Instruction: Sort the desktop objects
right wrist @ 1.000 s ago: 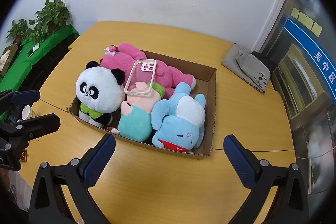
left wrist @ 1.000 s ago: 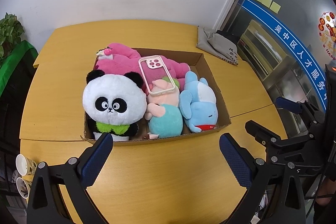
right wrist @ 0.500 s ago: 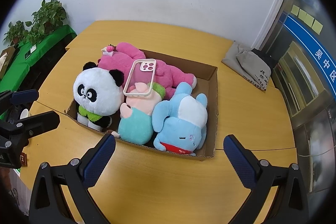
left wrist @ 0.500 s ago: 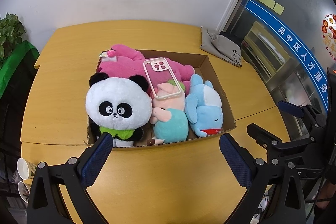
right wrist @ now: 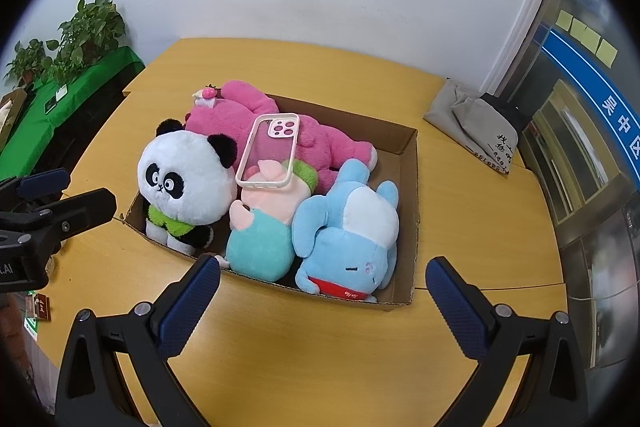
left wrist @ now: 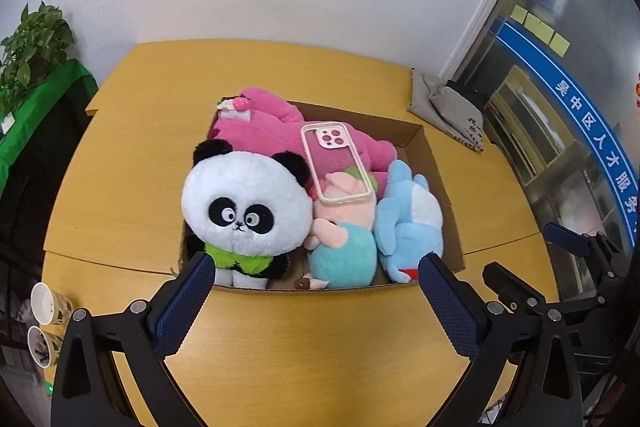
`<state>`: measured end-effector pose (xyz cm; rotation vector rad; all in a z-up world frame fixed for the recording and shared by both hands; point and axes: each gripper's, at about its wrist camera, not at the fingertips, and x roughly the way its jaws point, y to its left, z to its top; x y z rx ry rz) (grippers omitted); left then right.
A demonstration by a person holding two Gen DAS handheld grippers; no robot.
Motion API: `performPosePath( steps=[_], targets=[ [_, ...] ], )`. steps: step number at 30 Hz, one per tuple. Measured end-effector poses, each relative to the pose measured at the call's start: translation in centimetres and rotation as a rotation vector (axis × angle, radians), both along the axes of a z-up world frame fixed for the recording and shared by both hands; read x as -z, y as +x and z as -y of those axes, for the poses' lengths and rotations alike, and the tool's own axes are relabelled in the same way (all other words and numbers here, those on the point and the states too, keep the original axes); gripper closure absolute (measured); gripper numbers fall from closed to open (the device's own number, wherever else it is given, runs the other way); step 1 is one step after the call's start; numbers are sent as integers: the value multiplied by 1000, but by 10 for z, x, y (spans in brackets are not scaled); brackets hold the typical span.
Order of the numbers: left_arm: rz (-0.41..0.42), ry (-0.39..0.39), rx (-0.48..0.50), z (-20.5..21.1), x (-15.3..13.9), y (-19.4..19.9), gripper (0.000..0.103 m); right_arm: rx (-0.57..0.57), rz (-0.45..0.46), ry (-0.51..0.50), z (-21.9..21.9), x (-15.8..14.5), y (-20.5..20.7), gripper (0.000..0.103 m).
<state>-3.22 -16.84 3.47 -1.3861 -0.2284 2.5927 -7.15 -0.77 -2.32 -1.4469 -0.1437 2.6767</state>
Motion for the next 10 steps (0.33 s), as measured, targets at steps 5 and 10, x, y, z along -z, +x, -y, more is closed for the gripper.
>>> performPosePath(
  steps=[5,10],
  targets=[
    [-3,-37,-41,1,0,1,0,3,8,-5,0,4,-1,0],
    [-7,-55,-27,-3,-1,2,0,7,7,-7,-2,4,0,0]
  ],
)
